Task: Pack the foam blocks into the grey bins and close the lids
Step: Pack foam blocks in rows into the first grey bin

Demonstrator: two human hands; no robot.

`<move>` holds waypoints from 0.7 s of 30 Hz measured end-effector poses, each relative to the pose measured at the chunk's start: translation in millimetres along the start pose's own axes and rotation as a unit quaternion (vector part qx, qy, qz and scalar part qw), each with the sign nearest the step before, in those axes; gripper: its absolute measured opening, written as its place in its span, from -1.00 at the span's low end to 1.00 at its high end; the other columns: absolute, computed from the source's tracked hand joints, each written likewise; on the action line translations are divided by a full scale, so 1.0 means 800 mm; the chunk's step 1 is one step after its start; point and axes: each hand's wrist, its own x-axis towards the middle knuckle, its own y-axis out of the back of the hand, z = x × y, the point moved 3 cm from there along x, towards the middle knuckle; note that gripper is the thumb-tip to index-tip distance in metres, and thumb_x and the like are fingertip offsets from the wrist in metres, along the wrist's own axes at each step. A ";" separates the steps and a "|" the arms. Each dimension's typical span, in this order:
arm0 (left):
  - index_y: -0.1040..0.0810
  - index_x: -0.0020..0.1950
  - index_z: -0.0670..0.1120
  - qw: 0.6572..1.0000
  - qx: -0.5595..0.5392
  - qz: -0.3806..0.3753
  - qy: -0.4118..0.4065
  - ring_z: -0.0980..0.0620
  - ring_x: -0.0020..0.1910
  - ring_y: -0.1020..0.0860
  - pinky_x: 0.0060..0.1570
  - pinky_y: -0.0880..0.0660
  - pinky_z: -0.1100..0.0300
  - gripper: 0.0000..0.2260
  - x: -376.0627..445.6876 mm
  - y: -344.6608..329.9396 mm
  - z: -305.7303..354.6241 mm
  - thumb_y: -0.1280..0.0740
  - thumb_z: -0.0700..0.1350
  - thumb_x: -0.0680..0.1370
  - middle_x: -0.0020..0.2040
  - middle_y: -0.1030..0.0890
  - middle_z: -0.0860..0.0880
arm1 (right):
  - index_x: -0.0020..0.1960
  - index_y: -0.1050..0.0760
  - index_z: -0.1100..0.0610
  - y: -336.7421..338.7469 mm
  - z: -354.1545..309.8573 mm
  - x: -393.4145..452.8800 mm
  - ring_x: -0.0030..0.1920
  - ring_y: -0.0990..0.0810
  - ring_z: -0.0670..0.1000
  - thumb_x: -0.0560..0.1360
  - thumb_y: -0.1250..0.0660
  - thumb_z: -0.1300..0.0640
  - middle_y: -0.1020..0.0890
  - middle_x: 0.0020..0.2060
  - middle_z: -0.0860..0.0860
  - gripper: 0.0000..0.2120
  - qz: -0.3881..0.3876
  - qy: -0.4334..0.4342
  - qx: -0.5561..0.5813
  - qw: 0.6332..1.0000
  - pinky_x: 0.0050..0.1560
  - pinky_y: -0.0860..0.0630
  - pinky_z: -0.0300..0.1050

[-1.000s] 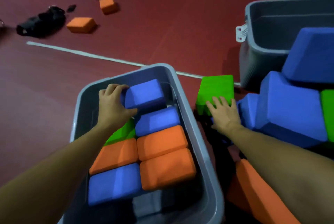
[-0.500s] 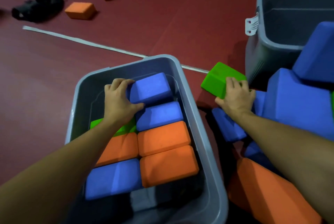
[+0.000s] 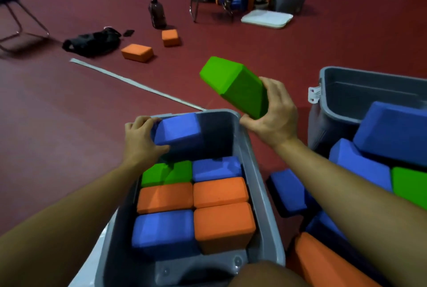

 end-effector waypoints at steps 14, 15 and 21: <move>-0.51 0.35 -0.09 0.999 0.024 -0.048 -0.003 -0.19 0.17 -0.36 0.23 -0.42 -0.10 -0.27 0.003 0.010 -0.069 -0.62 -0.08 0.20 0.26 -0.48 -0.07 | 0.29 -0.48 0.09 -0.060 -0.011 -0.019 0.10 -0.48 0.12 0.22 -0.33 -0.11 -0.60 0.17 -0.03 -0.34 -0.172 0.097 -0.022 0.980 0.09 -0.54 0.00; -0.50 0.35 -0.08 0.998 0.027 -0.059 -0.006 -0.19 0.19 -0.37 0.24 -0.41 -0.09 -0.26 0.004 0.003 -0.074 -0.62 -0.07 0.20 0.28 -0.48 -0.07 | 0.28 -0.48 0.09 -0.071 -0.007 -0.023 0.10 -0.48 0.12 0.22 -0.33 -0.12 -0.60 0.17 -0.04 -0.34 -0.190 0.096 -0.024 0.977 0.09 -0.54 0.02; -0.49 0.39 -0.08 0.996 0.018 -0.083 -0.039 -0.18 0.16 -0.42 0.24 -0.30 0.11 -0.24 -0.007 -0.037 -0.101 -0.45 0.10 0.20 0.29 -0.55 -0.05 | 0.31 -0.48 0.08 -0.133 0.016 -0.053 0.14 -0.48 0.13 0.23 -0.26 -0.19 -0.60 0.21 -0.01 -0.30 -0.289 0.077 -0.034 0.953 0.23 -0.47 0.09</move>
